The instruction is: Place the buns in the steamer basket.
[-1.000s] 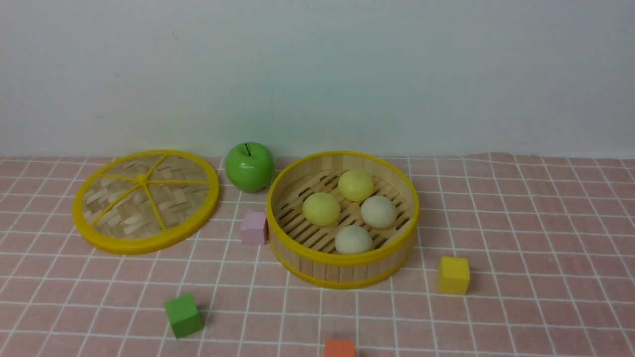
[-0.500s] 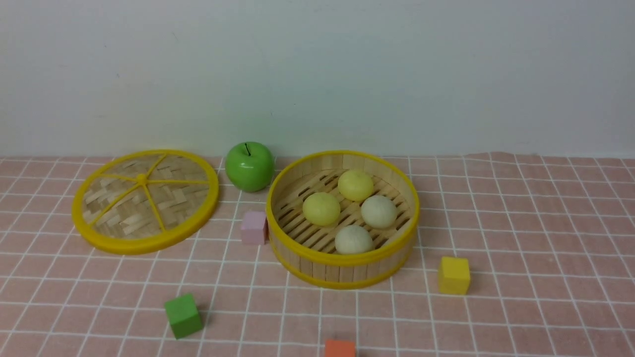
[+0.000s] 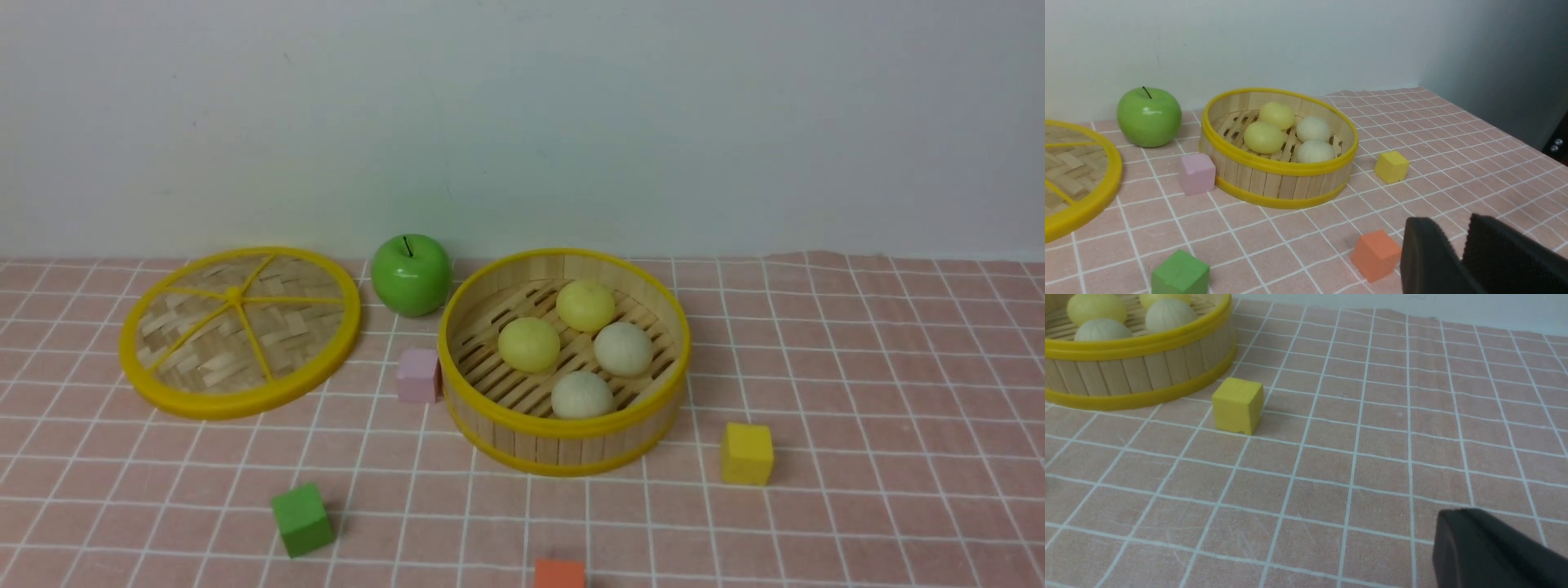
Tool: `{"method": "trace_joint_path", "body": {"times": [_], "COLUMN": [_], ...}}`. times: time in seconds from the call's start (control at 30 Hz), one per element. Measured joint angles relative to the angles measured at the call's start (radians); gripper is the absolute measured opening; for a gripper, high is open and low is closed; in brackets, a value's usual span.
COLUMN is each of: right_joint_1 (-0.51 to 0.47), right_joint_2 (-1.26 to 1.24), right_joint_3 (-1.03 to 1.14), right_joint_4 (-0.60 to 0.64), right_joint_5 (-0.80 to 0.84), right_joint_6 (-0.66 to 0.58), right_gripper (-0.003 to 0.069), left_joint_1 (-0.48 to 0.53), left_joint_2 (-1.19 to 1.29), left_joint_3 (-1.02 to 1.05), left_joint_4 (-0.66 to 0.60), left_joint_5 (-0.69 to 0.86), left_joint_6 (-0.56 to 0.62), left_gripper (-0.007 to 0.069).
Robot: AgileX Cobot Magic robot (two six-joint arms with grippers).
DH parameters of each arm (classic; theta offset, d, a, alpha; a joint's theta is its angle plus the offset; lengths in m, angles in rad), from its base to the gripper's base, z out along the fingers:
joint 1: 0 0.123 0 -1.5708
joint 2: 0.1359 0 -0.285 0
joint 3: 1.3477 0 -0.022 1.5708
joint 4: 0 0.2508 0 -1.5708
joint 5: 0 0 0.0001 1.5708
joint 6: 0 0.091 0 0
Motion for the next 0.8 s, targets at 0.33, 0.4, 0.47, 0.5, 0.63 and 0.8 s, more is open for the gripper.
{"method": "trace_joint_path", "body": {"times": [0.33,0.4,0.47,0.5,0.63,0.8], "right_joint_1": [0.000,0.000,0.000,0.000,0.000,0.000], "right_joint_2": [0.000,0.000,0.000,0.000,0.000,0.000], "right_joint_3": [0.000,0.000,0.000,0.000,0.000,0.000], "right_joint_4": [0.000,-0.001,-0.002,-0.003,-0.003,-0.003], "right_joint_5": [0.000,0.000,0.000,0.000,0.000,0.000], "right_joint_6": [0.000,0.000,0.000,0.000,0.000,0.000], "right_gripper": [0.0004,0.0006,0.0008,0.0008,0.0013,0.0017], "left_joint_1": [0.000,0.032,0.108,0.137,0.330,0.482], "left_joint_2": [0.000,0.000,0.000,0.000,0.000,0.000], "left_joint_3": [0.000,0.005,0.011,0.014,0.046,0.173], "left_joint_4": [0.051,0.133,0.185,0.192,0.198,0.168], "left_joint_5": [-0.024,-0.046,-0.060,-0.063,-0.071,-0.086], "left_joint_6": [0.001,0.000,-0.017,-0.031,-0.118,-0.176], "left_gripper": [0.0179,0.0179,0.0173,0.0166,0.0043,-0.0013]}}
